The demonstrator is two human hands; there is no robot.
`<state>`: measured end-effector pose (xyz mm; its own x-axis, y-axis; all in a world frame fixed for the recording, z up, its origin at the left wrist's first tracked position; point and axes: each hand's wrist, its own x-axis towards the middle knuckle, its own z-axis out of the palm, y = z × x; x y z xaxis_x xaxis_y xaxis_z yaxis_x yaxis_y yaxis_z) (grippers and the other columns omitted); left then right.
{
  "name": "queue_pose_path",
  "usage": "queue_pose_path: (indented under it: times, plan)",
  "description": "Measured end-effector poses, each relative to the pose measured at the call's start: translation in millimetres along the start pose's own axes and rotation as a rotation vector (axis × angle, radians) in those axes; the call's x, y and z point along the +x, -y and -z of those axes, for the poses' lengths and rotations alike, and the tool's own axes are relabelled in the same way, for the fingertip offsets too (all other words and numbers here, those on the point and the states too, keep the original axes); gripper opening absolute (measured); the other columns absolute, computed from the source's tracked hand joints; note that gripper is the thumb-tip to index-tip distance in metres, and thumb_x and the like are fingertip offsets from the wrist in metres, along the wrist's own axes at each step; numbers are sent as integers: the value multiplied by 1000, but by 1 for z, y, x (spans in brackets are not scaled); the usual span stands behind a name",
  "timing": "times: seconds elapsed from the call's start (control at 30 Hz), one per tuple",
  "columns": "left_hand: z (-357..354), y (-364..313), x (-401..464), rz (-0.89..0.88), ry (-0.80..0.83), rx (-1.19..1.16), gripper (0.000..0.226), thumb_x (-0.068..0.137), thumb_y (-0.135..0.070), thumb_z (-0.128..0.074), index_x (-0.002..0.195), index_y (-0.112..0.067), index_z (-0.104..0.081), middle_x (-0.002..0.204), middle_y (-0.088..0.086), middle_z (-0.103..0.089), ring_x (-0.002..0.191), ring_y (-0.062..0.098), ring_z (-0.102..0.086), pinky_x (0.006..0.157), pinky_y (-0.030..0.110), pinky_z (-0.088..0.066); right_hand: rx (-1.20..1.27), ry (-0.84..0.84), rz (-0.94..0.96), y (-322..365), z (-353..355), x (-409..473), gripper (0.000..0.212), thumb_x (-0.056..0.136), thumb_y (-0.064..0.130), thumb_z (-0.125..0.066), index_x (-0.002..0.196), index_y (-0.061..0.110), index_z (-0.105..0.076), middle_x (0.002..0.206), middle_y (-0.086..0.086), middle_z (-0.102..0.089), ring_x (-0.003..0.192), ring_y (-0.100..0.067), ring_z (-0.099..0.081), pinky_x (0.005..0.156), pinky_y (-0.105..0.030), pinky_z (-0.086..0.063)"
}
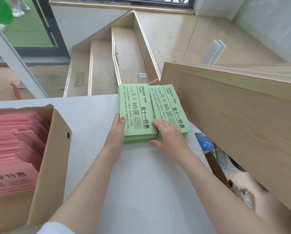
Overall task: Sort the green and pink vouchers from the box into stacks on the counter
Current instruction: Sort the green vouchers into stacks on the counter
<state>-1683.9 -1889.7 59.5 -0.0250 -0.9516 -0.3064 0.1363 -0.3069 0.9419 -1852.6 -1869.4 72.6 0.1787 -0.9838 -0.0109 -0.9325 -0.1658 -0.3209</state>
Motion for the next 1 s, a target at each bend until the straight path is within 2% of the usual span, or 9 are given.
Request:
queue_pose_path:
  times: [0.1,0.23,0.3,0.4,0.47,0.63,0.73,0.9,1.0]
  plan:
    - [2,2,2,22,28,12,53,101,-35,-31,149,-28,-11,148,-15,-25,133,1,-25,111,26,-18,38,-37,17,-1,-7,3,63,84,28,-66,139,15,-39,147,-1,-37,138,-17,-27,111,-30,-15]
    - [-1,5,2,-54,62,264,67,98,-35,-39,149,-24,4,155,-14,-7,140,2,-12,114,25,-11,78,-95,40,1,-7,7,53,80,17,-70,130,13,-52,133,-12,-50,125,-29,-41,104,-36,-30]
    - [1,8,3,-111,56,356,81,94,-33,-50,148,-24,10,155,-12,-5,141,2,-9,113,23,-11,76,-108,64,-1,-7,8,50,74,14,-75,122,11,-60,123,-17,-55,113,-35,-50,96,-41,-39]
    - [5,13,1,-239,69,554,99,79,-29,-71,149,-24,-1,151,-16,-5,138,-5,-6,110,15,-11,67,-95,90,-5,-6,8,47,75,17,-74,121,11,-62,126,-20,-55,112,-36,-52,96,-45,-43]
    - [9,15,0,-272,92,648,104,71,-27,-79,149,-24,-10,154,-13,-2,140,-1,-8,112,19,-16,67,-86,88,-4,-5,8,47,79,18,-71,124,12,-59,131,-20,-52,120,-35,-47,102,-42,-37]
    - [14,14,8,-299,83,714,104,67,-28,-82,148,-19,-17,156,-8,0,143,5,-7,116,27,-16,95,-117,57,0,-7,6,49,76,17,-74,121,5,-59,127,-17,-56,120,-35,-46,103,-45,-37]
    - [12,5,14,-290,93,738,100,66,-31,-82,147,-19,-24,157,-7,3,143,6,-4,117,30,-14,92,-131,39,0,-7,5,48,78,27,-72,119,5,-57,122,-12,-57,117,-31,-46,101,-38,-36]
    - [26,-7,12,-236,157,645,70,77,-27,-74,138,-28,-41,155,-14,13,141,0,-5,109,22,-20,170,-114,16,-1,0,7,51,81,36,-68,120,6,-55,125,-7,-48,118,-25,-42,101,-32,-34]
    - [36,-10,11,-203,176,642,81,74,-26,-77,141,-36,-32,155,-18,9,141,-1,-7,103,22,-31,159,-111,31,-2,8,15,51,83,39,-65,122,8,-54,133,-5,-45,125,-23,-38,103,-34,-33]
